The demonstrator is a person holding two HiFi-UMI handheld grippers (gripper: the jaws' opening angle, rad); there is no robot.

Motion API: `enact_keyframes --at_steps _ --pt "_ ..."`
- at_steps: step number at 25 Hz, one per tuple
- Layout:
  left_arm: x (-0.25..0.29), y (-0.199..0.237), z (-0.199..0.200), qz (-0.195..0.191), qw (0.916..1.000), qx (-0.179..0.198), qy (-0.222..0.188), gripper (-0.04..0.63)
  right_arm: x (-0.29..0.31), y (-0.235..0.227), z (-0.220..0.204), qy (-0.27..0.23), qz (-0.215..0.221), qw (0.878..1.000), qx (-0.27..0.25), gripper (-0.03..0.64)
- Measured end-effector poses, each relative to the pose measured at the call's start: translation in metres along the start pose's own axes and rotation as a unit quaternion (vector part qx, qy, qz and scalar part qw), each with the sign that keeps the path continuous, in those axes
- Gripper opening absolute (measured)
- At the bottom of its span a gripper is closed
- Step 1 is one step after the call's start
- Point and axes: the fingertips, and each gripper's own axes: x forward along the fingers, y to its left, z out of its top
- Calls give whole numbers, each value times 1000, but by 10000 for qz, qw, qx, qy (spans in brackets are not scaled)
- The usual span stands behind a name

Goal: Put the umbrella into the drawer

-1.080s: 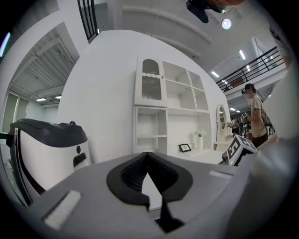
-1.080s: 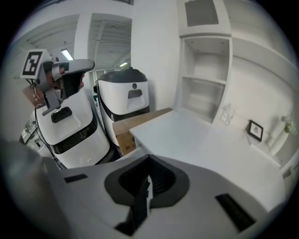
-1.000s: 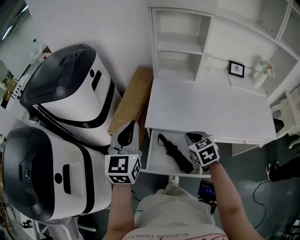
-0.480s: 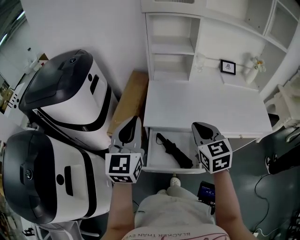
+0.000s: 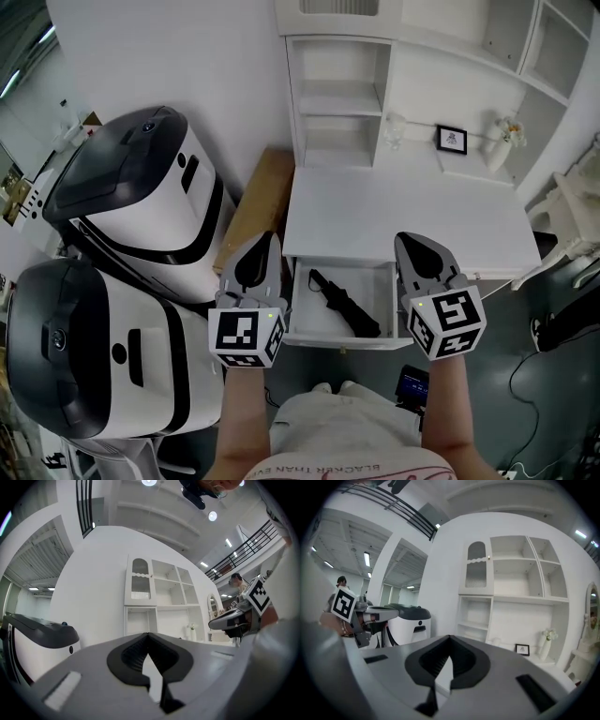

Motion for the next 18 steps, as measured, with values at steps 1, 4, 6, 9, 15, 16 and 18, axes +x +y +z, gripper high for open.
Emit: enact_keyframes --at_steps 1,4,6,9,15,16,18 --pt "-1 -3 3 6 10000 17 -25 2 -4 -2 5 -92 -20 10000 12 6" --pt "-4 -8 12 40 9999 39 -101 3 -16 -5 21 -347 -72 9994 -60 6" --pt "-6 -11 15 65 9999 33 -130 2 -24 -8 30 -464 -139 9986 -204 6" --pt "-8 -17 19 62 9998 46 -177 2 -35 -13 39 -606 -235 9975 -283 6" --pt "-13 -26 33 12 9993 165 -346 2 -51 -18 47 -796 -277 9963 -184 6" --pt "-14 -27 36 3 9991 189 -382 3 -54 -19 49 -829 -296 9959 -196 6" --pt "-15 -28 42 -12 9987 234 -451 2 -58 -20 52 -893 -346 9951 -230 6"
